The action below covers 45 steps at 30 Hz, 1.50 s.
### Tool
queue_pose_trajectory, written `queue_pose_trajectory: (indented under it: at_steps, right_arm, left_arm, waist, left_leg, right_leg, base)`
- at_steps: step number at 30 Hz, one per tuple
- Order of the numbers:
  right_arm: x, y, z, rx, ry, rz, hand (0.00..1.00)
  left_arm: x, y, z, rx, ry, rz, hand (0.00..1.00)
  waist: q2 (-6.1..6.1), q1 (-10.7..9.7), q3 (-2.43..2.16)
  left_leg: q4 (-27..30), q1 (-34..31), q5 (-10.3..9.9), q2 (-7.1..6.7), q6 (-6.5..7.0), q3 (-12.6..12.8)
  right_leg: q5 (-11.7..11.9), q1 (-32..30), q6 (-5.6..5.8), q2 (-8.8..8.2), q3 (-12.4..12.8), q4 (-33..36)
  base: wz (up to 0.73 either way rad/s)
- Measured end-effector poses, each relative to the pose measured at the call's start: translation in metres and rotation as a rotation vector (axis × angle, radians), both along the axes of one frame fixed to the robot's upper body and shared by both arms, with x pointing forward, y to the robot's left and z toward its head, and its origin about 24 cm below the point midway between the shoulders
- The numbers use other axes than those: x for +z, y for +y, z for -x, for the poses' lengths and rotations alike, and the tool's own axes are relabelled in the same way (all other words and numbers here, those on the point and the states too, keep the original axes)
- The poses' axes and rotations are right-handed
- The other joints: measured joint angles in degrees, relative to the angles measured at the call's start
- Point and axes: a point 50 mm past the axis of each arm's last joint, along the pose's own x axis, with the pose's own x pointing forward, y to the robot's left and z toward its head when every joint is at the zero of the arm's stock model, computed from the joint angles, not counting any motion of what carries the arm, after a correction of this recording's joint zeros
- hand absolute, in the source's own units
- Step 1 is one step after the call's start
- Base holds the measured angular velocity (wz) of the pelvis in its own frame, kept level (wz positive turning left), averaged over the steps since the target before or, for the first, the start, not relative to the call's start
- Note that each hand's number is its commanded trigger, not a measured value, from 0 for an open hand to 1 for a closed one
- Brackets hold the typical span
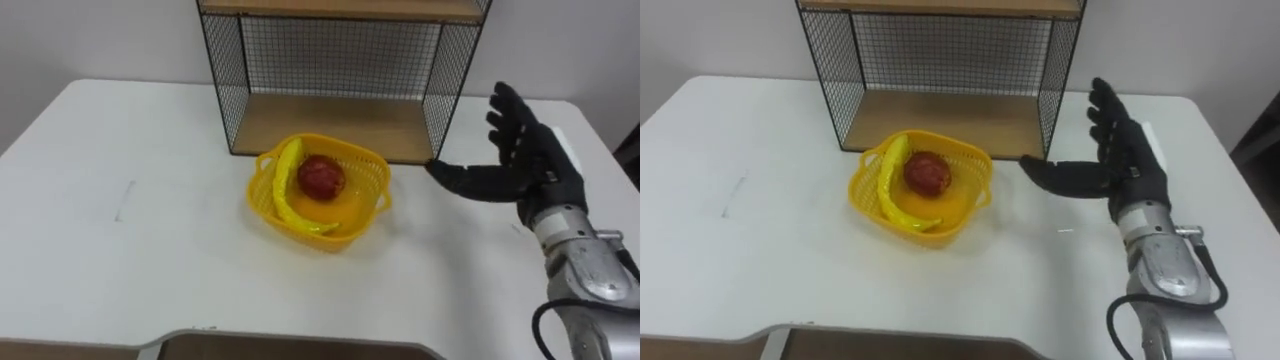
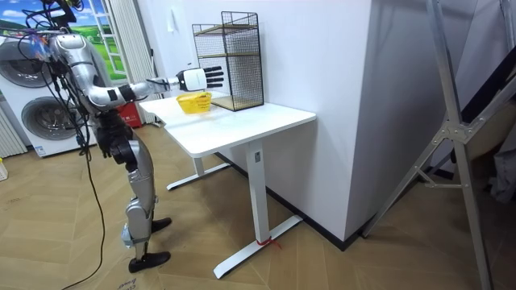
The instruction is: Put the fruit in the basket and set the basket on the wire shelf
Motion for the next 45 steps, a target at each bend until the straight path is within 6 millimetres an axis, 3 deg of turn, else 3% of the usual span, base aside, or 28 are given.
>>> queue_pose_trajectory:
  at_steps: [2,6,8,12,14,15,20,25,30,33,36,41,45]
  right_arm:
    - [0.0,-0.01,0.01,-0.065,-0.007,-0.031,0.0]
    - [-0.004,-0.024,0.025,-0.188,0.008,-0.045,0.0]
    - [-0.008,-0.028,0.038,-0.258,0.021,-0.074,0.0]
    - [-0.01,-0.035,0.054,-0.343,0.037,-0.047,0.0]
    - [-0.009,-0.04,0.062,-0.393,0.026,-0.032,0.0]
    - [-0.01,-0.041,0.065,-0.406,0.032,-0.025,0.0]
    - [-0.01,-0.047,0.07,-0.46,0.034,-0.012,0.0]
    - [-0.009,-0.047,0.07,-0.458,0.021,-0.017,0.0]
    - [-0.01,-0.042,0.069,-0.42,-0.001,-0.039,0.0]
    - [-0.011,-0.036,0.067,-0.376,-0.015,-0.058,0.0]
    - [-0.011,-0.025,0.061,-0.276,-0.032,-0.084,0.0]
    - [-0.027,0.005,0.055,-0.117,-0.005,-0.153,0.0]
    - [-0.036,0.015,0.054,-0.055,0.025,-0.198,0.0]
  left_arm:
    - [0.005,0.01,0.006,0.203,-0.041,-0.082,0.0]
    - [0.018,0.03,0.0,0.416,-0.116,-0.257,0.0]
    - [0.034,0.048,-0.009,0.546,-0.19,-0.4,0.0]
    - [0.065,0.073,-0.034,0.623,-0.307,-0.619,0.0]
    - [0.097,0.088,-0.054,0.63,-0.416,-0.796,0.0]
    - [0.106,0.091,-0.06,0.623,-0.448,-0.843,0.0]
    - [0.191,0.105,-0.097,0.615,-0.733,-1.228,0.0]
    - [0.233,0.096,-0.116,0.572,-0.907,-1.393,0.0]
    - [0.255,0.078,-0.137,0.479,-1.108,-1.366,0.0]
    - [0.253,0.063,-0.157,0.361,-1.197,-1.262,0.0]
    - [0.249,0.044,-0.182,0.203,-1.297,-1.113,0.0]
    - [0.243,0.008,-0.217,-0.056,-1.446,-0.842,0.0]
    - [0.239,-0.012,-0.233,-0.185,-1.518,-0.661,0.0]
  waist:
    - [0.27,-0.19,0.0]
    - [0.61,-0.03,0.0]
    - [0.9,1.02,-0.07]
    - [1.91,1.51,-0.32]
    - [2.7,2.71,-0.52]
    - [2.73,3.06,-0.56]
    - [2.9,3.55,-0.69]
    - [3.4,3.57,-0.49]
    - [3.63,2.6,-0.3]
    - [3.73,2.41,0.06]
    - [3.69,1.46,0.71]
    - [3.06,-0.28,0.98]
    - [2.35,-0.9,1.14]
  left_leg:
    - [0.18,-0.14,0.06,-0.22,0.12,-0.03]
    - [0.1,-0.27,0.1,-0.58,0.36,0.03]
    - [-0.55,0.31,0.14,-0.57,0.41,0.33]
    - [-0.68,0.22,0.14,-0.59,0.4,0.48]
    - [-0.85,-0.01,0.15,-0.51,0.4,0.82]
    - [-0.91,0.0,0.15,-0.54,0.41,0.83]
    - [-1.42,0.06,0.19,-0.71,0.41,0.53]
    - [-1.36,0.09,0.18,-0.72,0.39,0.25]
    - [-1.19,-0.13,0.14,-0.72,0.32,-0.57]
    - [-1.12,-0.17,0.14,-0.72,0.32,-0.56]
    - [-0.72,-0.71,0.13,-0.73,0.29,-0.74]
    - [-0.81,-0.84,0.12,-0.69,0.29,-0.65]
    - [-0.7,-0.84,0.14,-0.65,0.29,-0.11]
  right_leg:
    - [-0.07,0.04,-0.06,-0.22,-0.27,-0.03]
    - [-0.15,-0.24,0.07,-0.63,-0.25,0.05]
    - [-0.16,-0.16,0.08,-0.67,0.48,0.07]
    - [-0.18,-0.46,0.11,-0.7,0.62,-0.06]
    - [-0.19,-1.18,0.1,-0.69,1.09,0.19]
    - [-0.2,-1.21,0.12,-0.73,1.07,0.24]
    - [-0.27,-1.1,0.21,-0.78,0.56,0.02]
    - [-0.26,-1.12,0.22,-0.76,0.05,0.15]
    - [-0.25,-1.03,0.23,-0.62,-0.59,0.41]
    - [-0.24,-1.0,0.24,-0.62,-0.68,0.35]
    - [-0.23,-1.05,0.24,-0.58,-1.29,0.27]
    - [-0.23,-1.08,0.24,-0.53,-1.27,0.37]
    - [-0.23,-1.43,0.24,-0.57,-0.93,0.37]
  base:
    - [0.0]
    - [-0.01]
    - [-0.12]
    - [-0.04]
    - [-0.1]
    - [0.0]
    - [0.03]
    - [0.03]
    - [0.08]
    - [0.0]
    - [0.06]
    - [0.0]
    - [-0.06]
